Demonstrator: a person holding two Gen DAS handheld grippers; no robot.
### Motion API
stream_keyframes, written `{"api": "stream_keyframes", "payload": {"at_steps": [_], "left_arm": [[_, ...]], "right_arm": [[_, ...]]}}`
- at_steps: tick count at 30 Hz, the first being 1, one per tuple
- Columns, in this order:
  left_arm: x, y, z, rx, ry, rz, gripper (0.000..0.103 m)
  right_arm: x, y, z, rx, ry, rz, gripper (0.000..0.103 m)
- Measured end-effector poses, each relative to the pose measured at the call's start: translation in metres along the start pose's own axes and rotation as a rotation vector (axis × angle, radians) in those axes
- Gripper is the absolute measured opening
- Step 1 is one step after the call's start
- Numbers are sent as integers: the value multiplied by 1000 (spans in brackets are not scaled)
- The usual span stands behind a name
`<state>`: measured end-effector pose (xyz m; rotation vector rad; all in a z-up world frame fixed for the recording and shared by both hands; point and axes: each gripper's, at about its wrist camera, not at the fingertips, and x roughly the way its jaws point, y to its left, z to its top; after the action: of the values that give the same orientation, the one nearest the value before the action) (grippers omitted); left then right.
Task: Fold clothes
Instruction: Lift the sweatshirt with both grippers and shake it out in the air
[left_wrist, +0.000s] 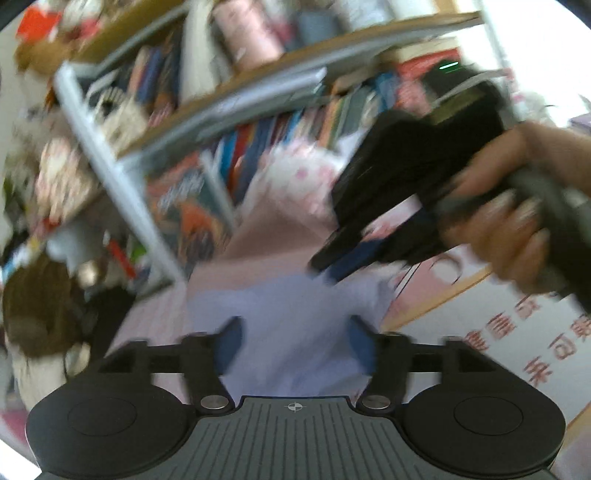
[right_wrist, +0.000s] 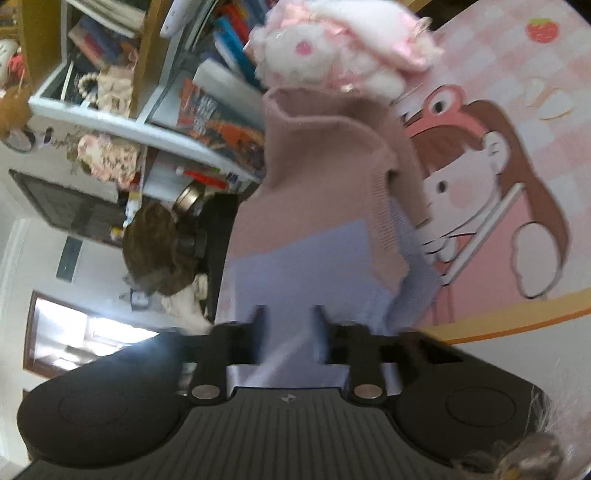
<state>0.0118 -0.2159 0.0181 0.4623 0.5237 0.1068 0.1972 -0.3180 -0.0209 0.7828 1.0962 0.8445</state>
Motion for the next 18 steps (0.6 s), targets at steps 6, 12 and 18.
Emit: {"api": "stream_keyframes", "payload": {"at_steps": [6,12,18], "left_arm": [[45,-36,10,158,101,-3,76],[87,-42,3,228,221,120,30],[24,22,20,-56,27,149,13]], "right_arm": [[-9,16,-1,-84,6,0,9],[-37,-1,-1,-55,-68,-86,45],[-50,-26,0,34,-102,-120,66]]}}
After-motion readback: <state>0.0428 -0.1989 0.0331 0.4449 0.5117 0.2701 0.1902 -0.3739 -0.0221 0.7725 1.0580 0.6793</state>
